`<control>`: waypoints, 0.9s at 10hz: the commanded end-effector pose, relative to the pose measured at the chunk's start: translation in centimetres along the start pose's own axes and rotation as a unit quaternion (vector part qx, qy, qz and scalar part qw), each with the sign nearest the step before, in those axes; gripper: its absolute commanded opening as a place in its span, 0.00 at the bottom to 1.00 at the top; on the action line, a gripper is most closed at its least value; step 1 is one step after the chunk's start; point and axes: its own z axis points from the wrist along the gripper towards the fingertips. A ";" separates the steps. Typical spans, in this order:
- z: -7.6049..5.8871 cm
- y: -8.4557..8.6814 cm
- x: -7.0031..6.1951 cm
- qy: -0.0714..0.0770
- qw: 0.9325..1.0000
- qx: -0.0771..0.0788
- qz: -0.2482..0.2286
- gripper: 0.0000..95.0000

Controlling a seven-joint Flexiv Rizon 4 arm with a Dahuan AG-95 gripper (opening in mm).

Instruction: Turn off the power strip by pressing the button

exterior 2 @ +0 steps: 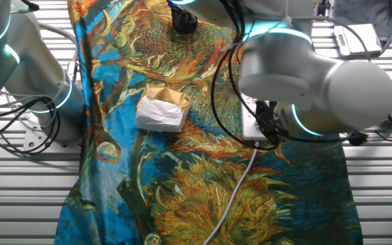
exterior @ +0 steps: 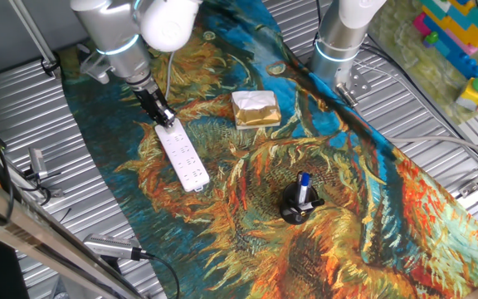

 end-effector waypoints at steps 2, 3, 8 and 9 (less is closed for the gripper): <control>-0.3 1.3 0.3 0.011 1.000 0.011 0.011 0.00; -0.8 1.7 0.4 0.013 1.000 0.015 0.012 0.00; -1.6 2.1 0.6 0.011 1.000 0.019 0.020 0.00; -1.7 2.3 0.7 0.011 1.000 0.019 0.023 0.00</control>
